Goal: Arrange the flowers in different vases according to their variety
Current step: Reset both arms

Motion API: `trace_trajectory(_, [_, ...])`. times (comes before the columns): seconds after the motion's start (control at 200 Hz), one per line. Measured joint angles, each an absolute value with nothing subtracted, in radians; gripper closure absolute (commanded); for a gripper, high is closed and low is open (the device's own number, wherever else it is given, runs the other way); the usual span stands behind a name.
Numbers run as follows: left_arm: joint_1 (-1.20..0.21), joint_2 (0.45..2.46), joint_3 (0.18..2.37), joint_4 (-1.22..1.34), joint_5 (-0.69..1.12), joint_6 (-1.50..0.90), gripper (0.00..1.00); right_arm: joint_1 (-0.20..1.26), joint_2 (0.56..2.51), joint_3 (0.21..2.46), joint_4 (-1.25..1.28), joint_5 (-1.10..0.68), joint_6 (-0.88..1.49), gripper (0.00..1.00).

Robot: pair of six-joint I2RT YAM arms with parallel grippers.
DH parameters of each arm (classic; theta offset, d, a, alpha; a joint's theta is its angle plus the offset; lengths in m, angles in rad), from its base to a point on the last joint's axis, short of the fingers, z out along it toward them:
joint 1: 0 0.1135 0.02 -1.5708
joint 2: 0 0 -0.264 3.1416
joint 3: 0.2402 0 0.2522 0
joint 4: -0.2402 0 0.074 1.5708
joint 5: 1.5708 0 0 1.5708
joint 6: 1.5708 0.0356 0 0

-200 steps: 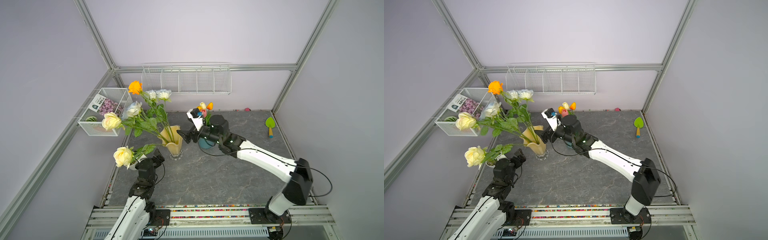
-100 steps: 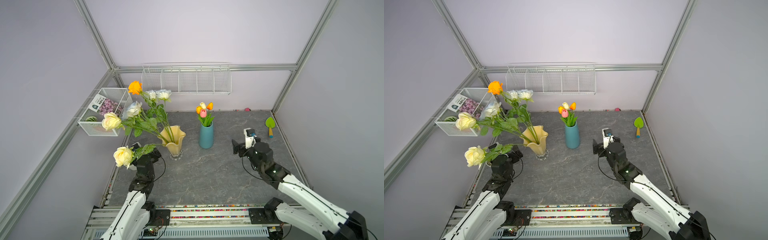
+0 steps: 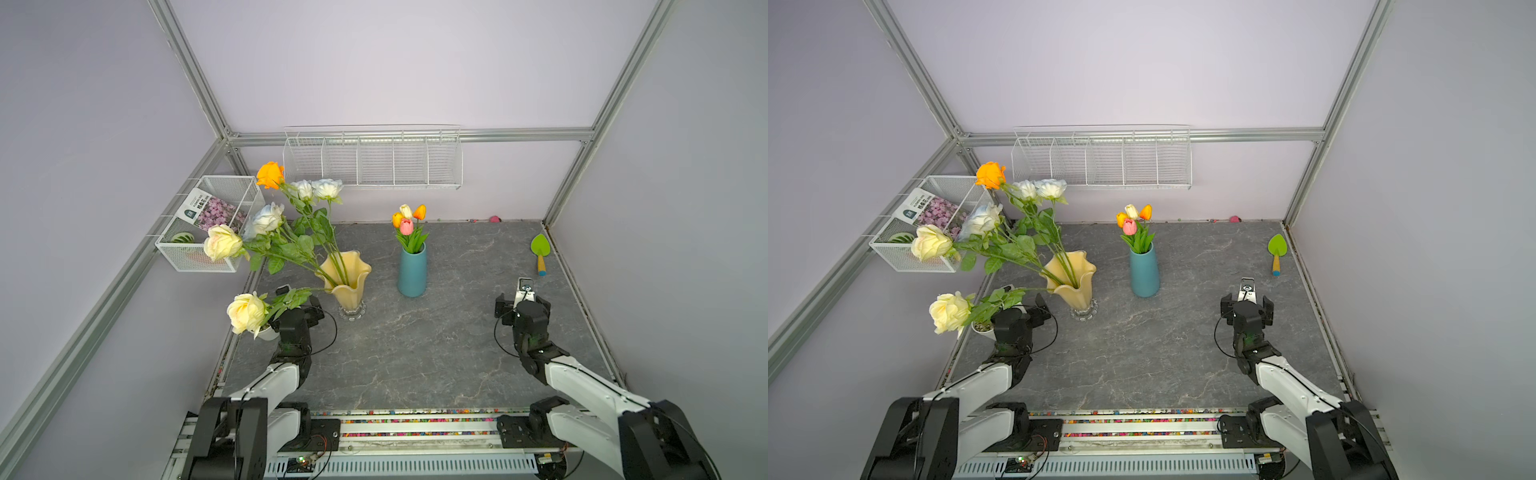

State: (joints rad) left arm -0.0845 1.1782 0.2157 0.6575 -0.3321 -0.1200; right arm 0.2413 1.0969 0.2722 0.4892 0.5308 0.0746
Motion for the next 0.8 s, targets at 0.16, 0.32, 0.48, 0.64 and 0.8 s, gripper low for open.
trace_trajectory(0.16, [-0.081, 1.291, 0.248, 0.799, -0.318, -0.083, 0.0, 0.199, 1.192, 0.249, 0.623, 0.515, 0.074, 0.01])
trace_trajectory(0.32, [-0.064, 1.448, 0.289, 0.898, -0.302, -0.073, 0.0, 0.174, 1.314, 0.249, 0.829, 0.491, 0.055, 0.01])
trace_trajectory(0.48, [-0.064, 1.492, 0.304, 0.943, -0.27, -0.063, 0.0, 0.169, 1.47, 0.263, 0.933, 0.429, 0.016, 0.01])
trace_trajectory(0.64, [-0.062, 1.505, 0.321, 0.945, -0.223, -0.044, 0.0, 0.155, 1.526, 0.316, 0.935, 0.366, 0.002, 0.01])
trace_trajectory(0.8, [-0.061, 1.505, 0.326, 0.945, -0.206, -0.039, 0.0, 0.13, 1.536, 0.363, 0.916, 0.334, 0.002, 0.01])
